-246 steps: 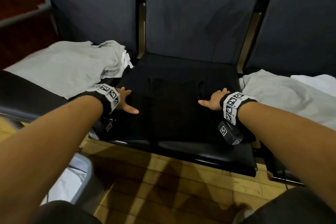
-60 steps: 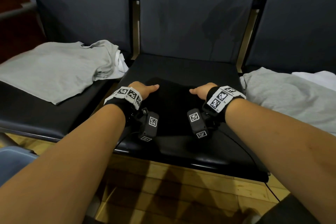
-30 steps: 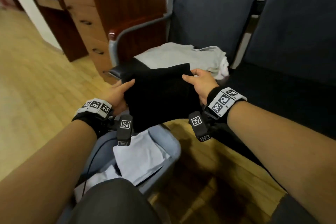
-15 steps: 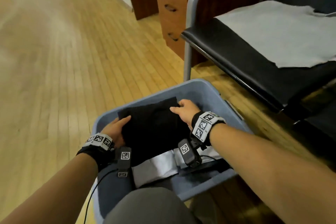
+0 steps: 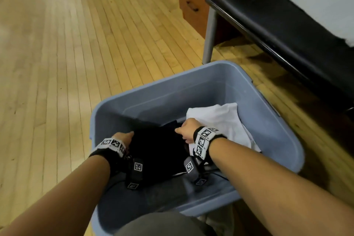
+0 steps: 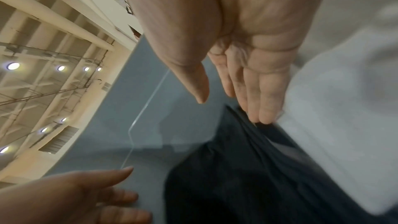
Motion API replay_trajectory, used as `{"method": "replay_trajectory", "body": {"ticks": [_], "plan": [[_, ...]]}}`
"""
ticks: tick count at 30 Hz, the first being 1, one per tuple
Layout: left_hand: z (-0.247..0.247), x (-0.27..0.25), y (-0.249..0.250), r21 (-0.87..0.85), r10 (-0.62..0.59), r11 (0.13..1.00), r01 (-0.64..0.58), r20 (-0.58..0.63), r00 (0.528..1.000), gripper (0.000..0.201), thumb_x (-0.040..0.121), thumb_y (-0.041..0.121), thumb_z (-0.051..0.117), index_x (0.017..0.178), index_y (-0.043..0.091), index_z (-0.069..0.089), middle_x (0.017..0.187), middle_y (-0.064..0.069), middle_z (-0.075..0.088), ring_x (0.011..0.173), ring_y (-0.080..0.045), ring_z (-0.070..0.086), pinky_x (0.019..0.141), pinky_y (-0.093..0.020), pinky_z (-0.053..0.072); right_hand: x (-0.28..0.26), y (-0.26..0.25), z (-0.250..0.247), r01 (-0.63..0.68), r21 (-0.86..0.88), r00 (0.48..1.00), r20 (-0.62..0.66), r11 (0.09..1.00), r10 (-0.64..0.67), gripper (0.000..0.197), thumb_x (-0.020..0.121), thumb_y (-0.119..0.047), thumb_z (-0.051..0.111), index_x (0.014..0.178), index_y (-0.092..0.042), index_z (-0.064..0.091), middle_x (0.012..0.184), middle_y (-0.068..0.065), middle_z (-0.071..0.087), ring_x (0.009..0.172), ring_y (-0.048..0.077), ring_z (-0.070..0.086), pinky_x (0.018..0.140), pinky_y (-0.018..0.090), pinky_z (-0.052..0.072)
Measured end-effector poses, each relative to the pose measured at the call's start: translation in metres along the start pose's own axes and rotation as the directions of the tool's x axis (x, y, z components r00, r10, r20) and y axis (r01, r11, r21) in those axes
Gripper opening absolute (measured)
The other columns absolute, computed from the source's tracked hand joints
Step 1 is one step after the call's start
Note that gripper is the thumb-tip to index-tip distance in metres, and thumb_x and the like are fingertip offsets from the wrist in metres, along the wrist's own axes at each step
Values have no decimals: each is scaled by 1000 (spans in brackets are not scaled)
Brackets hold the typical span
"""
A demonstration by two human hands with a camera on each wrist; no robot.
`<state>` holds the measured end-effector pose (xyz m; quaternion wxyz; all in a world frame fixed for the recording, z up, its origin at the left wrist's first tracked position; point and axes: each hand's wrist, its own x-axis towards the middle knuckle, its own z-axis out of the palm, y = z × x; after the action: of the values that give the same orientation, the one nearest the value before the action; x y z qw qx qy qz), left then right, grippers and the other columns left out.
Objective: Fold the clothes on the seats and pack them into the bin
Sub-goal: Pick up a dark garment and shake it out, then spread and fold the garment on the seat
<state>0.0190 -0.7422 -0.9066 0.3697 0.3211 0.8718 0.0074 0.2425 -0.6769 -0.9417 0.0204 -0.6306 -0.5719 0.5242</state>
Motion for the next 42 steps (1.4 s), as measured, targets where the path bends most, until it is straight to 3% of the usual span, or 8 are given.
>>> {"method": "replay_trajectory", "body": {"ticks": [3,8,13,18,31,35,39,42], "plan": [[-18,0,13,-105,-7,994,3,-41,999,48,98,35,49,128,-3,55,124,-24,58,114,-36,55,98,-37,42,-16,-11,-27,-19,96,999,37,995,16,26,91,-29,57,100,-5,63,90,13,71,81,25,72,79,44,60],[-46,-32,42,-472,19,881,14,65,998,29,99,27,50,81,5,55,74,-14,60,58,-24,53,50,-25,42,-54,-36,-94,-35,313,999,-14,949,41,45,97,-31,52,130,0,52,97,9,67,81,18,67,70,33,57],[-72,-91,109,-505,260,848,-160,133,956,27,102,17,41,79,6,50,75,-11,60,65,-25,57,59,-25,42,-121,-60,-158,64,335,989,-149,940,-15,48,99,-23,47,138,6,43,94,27,60,71,16,54,82,39,54],[-83,-161,195,-449,500,792,-414,88,862,18,98,13,47,83,6,53,56,-4,66,60,-23,60,55,-24,44,-178,-65,-223,165,267,946,-316,949,-75,15,97,-24,53,95,-10,57,91,9,62,79,19,61,76,36,54],[0,-264,394,-171,802,596,-785,68,594,20,94,8,52,107,-2,62,111,-19,68,72,-22,64,68,-32,55,-221,33,-408,71,114,748,-664,991,23,23,90,-19,66,99,2,63,87,16,61,88,31,66,79,46,58],[30,-265,442,276,869,437,-856,114,481,28,92,21,57,115,8,66,117,-10,66,107,-29,62,91,-35,50,-203,53,-436,-96,-84,739,-674,992,15,28,86,-20,68,99,4,65,95,24,68,90,37,69,76,47,60],[63,-254,480,450,883,279,-849,228,411,49,85,43,66,126,17,58,128,-7,57,117,-28,53,96,-34,43,-178,72,-457,-158,-235,723,-689,959,-50,57,84,-21,69,136,-11,48,123,13,57,107,32,60,82,38,52],[85,-247,496,521,891,207,-828,250,380,42,82,37,70,117,14,63,122,-12,60,111,-30,56,93,-36,48,-163,84,-466,-279,-428,743,-663,859,-89,42,87,-15,65,128,-8,57,129,12,58,115,31,58,86,32,48]]}}
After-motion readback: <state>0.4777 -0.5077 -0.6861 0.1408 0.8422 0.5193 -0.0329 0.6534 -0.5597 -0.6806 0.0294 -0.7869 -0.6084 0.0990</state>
